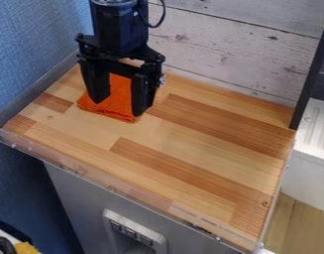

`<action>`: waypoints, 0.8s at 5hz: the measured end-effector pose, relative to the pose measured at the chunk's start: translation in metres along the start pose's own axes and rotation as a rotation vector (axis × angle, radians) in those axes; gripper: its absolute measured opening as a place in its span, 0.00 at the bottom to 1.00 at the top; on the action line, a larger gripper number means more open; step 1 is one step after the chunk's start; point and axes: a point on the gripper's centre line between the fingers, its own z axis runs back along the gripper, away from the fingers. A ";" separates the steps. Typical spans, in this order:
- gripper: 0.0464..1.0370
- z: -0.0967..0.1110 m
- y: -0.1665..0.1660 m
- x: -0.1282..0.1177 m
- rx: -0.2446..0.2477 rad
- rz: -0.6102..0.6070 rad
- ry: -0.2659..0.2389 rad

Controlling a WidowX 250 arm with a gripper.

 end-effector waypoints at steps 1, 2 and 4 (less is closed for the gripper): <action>0.96 -0.004 -0.013 0.011 -0.004 0.082 0.008; 0.96 -0.003 -0.029 0.037 0.001 0.212 -0.012; 0.96 -0.006 -0.059 0.101 0.001 0.490 -0.067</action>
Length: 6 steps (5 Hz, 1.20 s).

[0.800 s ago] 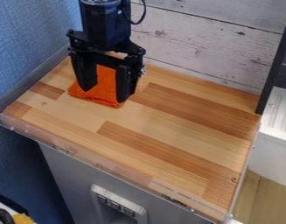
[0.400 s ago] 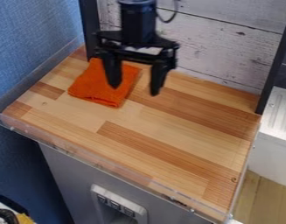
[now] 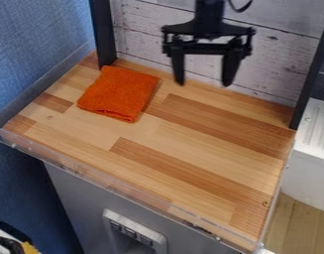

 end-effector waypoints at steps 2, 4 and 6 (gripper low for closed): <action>0.96 0.000 -0.037 0.025 0.005 0.216 -0.020; 0.96 0.005 -0.051 0.033 0.012 0.357 -0.014; 0.96 0.016 -0.075 0.023 0.011 0.417 0.007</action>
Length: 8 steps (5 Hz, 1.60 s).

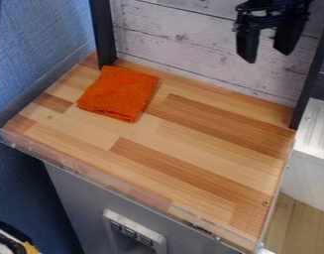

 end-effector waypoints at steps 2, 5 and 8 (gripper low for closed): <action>0.93 -0.006 -0.004 -0.020 0.016 0.017 0.024; 0.14 -0.052 0.004 -0.032 -0.022 -0.020 0.059; 0.02 -0.084 0.004 -0.027 -0.111 -0.046 0.014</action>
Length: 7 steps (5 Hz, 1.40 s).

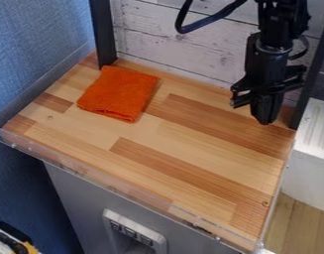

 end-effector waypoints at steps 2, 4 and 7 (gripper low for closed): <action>0.02 -0.017 0.008 0.000 0.000 -0.008 -0.071; 0.02 -0.021 0.016 0.004 0.057 -0.013 -0.136; 0.02 -0.032 0.040 -0.008 0.203 -0.222 -0.104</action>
